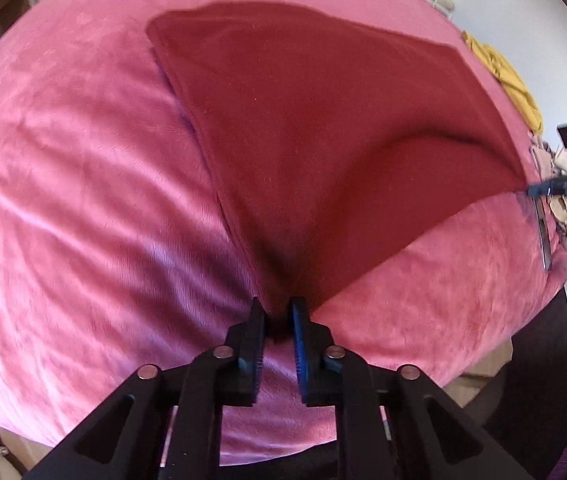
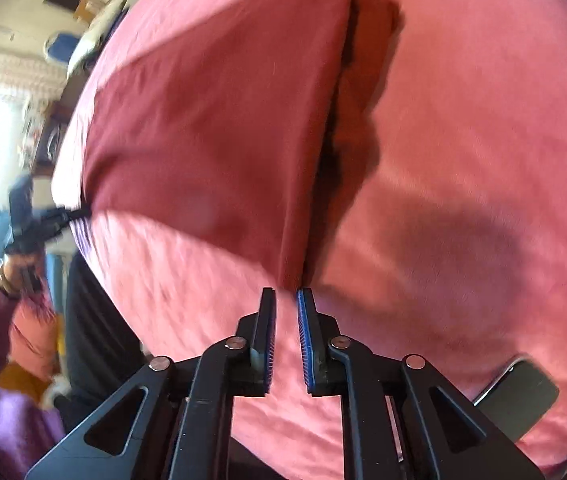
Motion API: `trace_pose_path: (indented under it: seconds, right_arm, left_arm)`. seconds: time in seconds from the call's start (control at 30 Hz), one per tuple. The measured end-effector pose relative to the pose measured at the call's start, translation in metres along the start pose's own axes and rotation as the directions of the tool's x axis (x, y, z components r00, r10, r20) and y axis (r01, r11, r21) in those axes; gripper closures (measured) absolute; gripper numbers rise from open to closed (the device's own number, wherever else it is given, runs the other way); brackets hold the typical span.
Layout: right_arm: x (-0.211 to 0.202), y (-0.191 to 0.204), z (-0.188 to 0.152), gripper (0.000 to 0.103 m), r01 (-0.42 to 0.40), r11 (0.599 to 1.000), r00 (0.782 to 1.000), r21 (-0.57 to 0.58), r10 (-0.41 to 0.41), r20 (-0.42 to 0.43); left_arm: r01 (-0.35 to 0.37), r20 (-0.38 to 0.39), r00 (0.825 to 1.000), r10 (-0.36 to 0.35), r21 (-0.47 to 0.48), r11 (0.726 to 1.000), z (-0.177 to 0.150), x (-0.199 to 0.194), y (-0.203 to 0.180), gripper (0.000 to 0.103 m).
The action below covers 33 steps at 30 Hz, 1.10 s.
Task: Fold clothes
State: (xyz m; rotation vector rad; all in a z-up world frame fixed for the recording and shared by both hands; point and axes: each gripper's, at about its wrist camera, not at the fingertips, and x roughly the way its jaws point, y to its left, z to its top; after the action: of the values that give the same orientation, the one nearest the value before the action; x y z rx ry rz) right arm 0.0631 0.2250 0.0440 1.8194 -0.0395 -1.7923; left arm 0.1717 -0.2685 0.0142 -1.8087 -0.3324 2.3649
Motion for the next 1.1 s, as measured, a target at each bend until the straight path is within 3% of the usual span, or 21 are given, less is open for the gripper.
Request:
trace_pose_path:
  seconds: [0.1,0.13,0.17,0.23,0.3,0.37,0.53,0.67,0.9,0.97,1.1]
  right_arm:
    - [-0.014,0.001,-0.002,0.080,-0.009,1.000,0.999,-0.015,0.009,0.052]
    - [-0.026,0.002,0.002,0.068,-0.007,1.000,0.996,-0.016,0.008,0.089]
    - [-0.032,0.004,0.006,0.049,0.014,1.000,0.993,-0.019,-0.012,0.117]
    - [-0.048,0.009,0.021,0.029,0.065,0.997,0.980,-0.040,-0.056,0.190]
    - [-0.055,0.015,0.038,0.029,0.087,0.995,0.968,-0.041,-0.074,0.241]
    - [-0.056,0.015,0.061,0.024,0.087,0.996,0.962,-0.009,-0.081,0.259]
    - [-0.026,-0.019,0.102,0.024,-0.031,0.989,0.977,0.148,-0.001,0.213]
    - [-0.006,-0.040,0.113,0.024,-0.132,0.965,0.977,0.229,0.088,0.193]
    - [0.026,-0.050,0.124,0.022,-0.226,0.933,0.969,0.281,0.186,0.163]
    - [0.029,-0.051,0.126,0.019,-0.254,0.925,0.963,0.282,0.215,0.163]
    - [0.032,-0.050,0.129,0.019,-0.306,0.913,0.949,0.271,0.271,0.160]
  left_arm:
    - [0.031,0.051,0.998,-0.027,-0.077,0.997,0.000,-0.020,0.013,0.087]
    - [0.038,0.071,0.997,-0.031,-0.100,0.994,0.002,-0.027,0.018,0.084]
    - [0.036,0.106,0.994,-0.022,-0.128,0.991,0.002,-0.034,0.026,0.076]
    - [0.031,0.180,0.984,0.002,-0.185,0.982,0.004,-0.048,0.041,0.068]
    - [0.088,0.244,0.969,-0.024,-0.252,0.964,0.011,-0.051,0.057,0.058]
    - [0.167,0.284,0.955,-0.082,-0.289,0.943,0.022,-0.046,0.063,0.034]
    - [0.286,0.299,0.934,-0.193,-0.308,0.907,0.055,-0.021,0.075,0.018]
    - [0.255,0.228,0.955,-0.191,-0.298,0.920,0.075,-0.004,0.088,0.016]
    - [0.306,0.198,0.947,-0.254,-0.309,0.901,0.081,0.009,0.101,0.011]
    - [0.333,0.195,0.939,-0.285,-0.299,0.894,0.087,0.012,0.101,0.000]
    - [0.425,0.218,0.902,-0.372,-0.310,0.850,0.095,0.017,0.102,0.000]
